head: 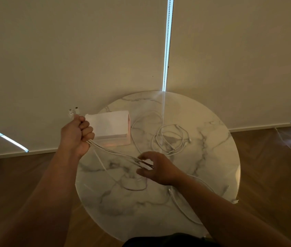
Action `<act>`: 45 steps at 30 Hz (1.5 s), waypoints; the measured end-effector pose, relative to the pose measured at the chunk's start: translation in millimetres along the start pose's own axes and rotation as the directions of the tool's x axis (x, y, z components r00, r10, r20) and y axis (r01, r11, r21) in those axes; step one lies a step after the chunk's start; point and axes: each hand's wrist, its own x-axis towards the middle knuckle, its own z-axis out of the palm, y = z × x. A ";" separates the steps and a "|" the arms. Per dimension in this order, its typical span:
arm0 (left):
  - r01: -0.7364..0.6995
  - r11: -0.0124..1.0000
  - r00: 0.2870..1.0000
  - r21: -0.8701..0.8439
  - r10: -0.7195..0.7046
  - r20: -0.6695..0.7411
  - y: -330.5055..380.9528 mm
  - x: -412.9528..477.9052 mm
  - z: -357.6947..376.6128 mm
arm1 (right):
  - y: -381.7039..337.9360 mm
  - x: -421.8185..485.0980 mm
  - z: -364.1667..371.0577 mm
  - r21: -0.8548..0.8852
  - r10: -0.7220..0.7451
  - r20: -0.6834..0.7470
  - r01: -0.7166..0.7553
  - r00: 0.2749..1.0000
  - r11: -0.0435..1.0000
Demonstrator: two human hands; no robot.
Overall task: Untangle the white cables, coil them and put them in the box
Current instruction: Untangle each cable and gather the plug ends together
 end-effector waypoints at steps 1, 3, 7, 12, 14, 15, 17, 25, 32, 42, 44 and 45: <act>0.010 1.000 0.999 0.014 -0.011 0.032 -2.5 -3.8 6.4 | 2.0 1.5 -1.7 -0.002 0.005 0.050 -0.005 0.999 1.000; 0.014 0.998 0.997 0.057 -0.019 0.075 -6.7 -11.8 20.4 | 16.7 2.9 -4.7 -0.055 0.104 0.228 -0.094 0.968 0.994; 0.009 0.992 0.989 0.130 -0.028 0.144 -8.0 -27.4 45.6 | 60.9 -8.9 -3.8 -0.351 0.341 0.492 -0.177 0.801 0.920; 0.006 0.991 0.978 0.137 -0.034 0.204 -3.6 -36.6 61.9 | 69.1 -16.0 24.3 -0.333 0.292 0.268 -0.196 0.918 0.922; -0.001 0.990 0.983 0.140 -0.025 0.182 0.9 -35.4 62.0 | 66.4 -13.6 22.9 -0.321 0.294 0.206 -0.220 0.933 0.921; -0.007 0.990 0.986 0.143 -0.017 0.168 3.7 -34.2 60.9 | 67.4 -13.1 17.6 -0.355 0.331 0.241 -0.235 0.912 0.905; -0.016 0.988 0.989 0.153 -0.006 0.146 7.5 -33.2 58.9 | 75.2 -14.7 5.9 -0.488 0.459 0.384 -0.246 0.801 0.838; 0.049 0.988 0.945 0.147 -0.093 0.314 7.0 -58.0 88.8 | 34.1 22.1 13.7 -0.483 -0.032 0.419 0.253 0.908 0.838; 0.006 0.999 0.932 0.034 -0.018 0.363 40.9 -53.0 95.7 | 35.5 11.3 56.7 -0.183 0.120 0.450 -0.041 0.885 0.982; 0.066 0.989 0.988 0.133 -0.084 0.131 8.1 -33.3 66.9 | 87.2 -35.3 -14.6 0.372 0.317 0.620 -0.624 0.718 0.687; 0.111 0.974 0.981 0.195 -0.139 0.138 -10.6 -39.9 69.9 | 79.2 -26.3 -36.7 0.394 0.379 0.417 -0.539 0.827 0.744; 0.128 0.966 0.976 0.223 -0.164 0.147 -18.6 -43.9 71.7 | 69.7 -19.3 -46.2 0.348 0.379 0.307 -0.473 0.873 0.809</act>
